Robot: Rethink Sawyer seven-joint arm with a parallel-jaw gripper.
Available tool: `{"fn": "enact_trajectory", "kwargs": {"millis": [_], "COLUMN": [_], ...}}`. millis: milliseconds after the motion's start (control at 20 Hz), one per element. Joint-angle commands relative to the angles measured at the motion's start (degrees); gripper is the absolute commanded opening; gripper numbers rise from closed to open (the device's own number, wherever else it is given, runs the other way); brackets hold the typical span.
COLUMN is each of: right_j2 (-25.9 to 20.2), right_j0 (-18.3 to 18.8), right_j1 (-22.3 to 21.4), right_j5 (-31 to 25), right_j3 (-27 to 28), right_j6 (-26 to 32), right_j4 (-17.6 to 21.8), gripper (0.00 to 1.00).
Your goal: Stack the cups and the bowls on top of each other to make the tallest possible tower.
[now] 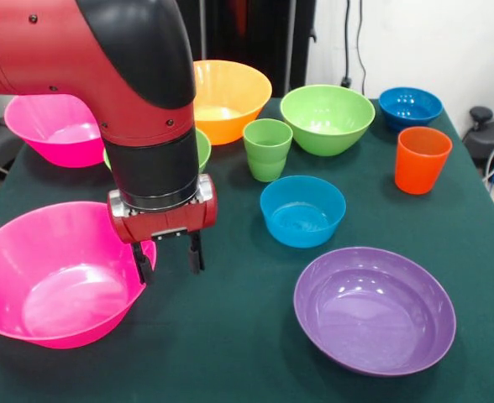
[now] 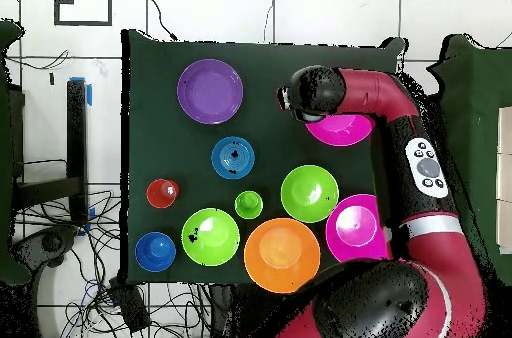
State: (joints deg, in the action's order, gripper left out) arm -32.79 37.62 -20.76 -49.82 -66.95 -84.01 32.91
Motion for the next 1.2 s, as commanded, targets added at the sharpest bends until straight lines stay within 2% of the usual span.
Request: {"fn": "enact_trajectory", "kwargs": {"millis": [50,350,600,1200], "right_j2": [-1.0,-0.5,-0.8,-1.8], "right_j0": [-0.6,-0.8,-0.3,0.4], "right_j1": [-3.3,-5.0,-5.2,-2.7], "right_j5": [3.3,1.7,3.6,6.7], "right_j3": [-5.9,-5.9,-6.8,-7.3], "right_j6": [7.4,7.8,8.0,8.5], "right_j4": [2.0,2.3,2.9,3.4], "gripper": [1.00,1.00,1.00,1.00]}}
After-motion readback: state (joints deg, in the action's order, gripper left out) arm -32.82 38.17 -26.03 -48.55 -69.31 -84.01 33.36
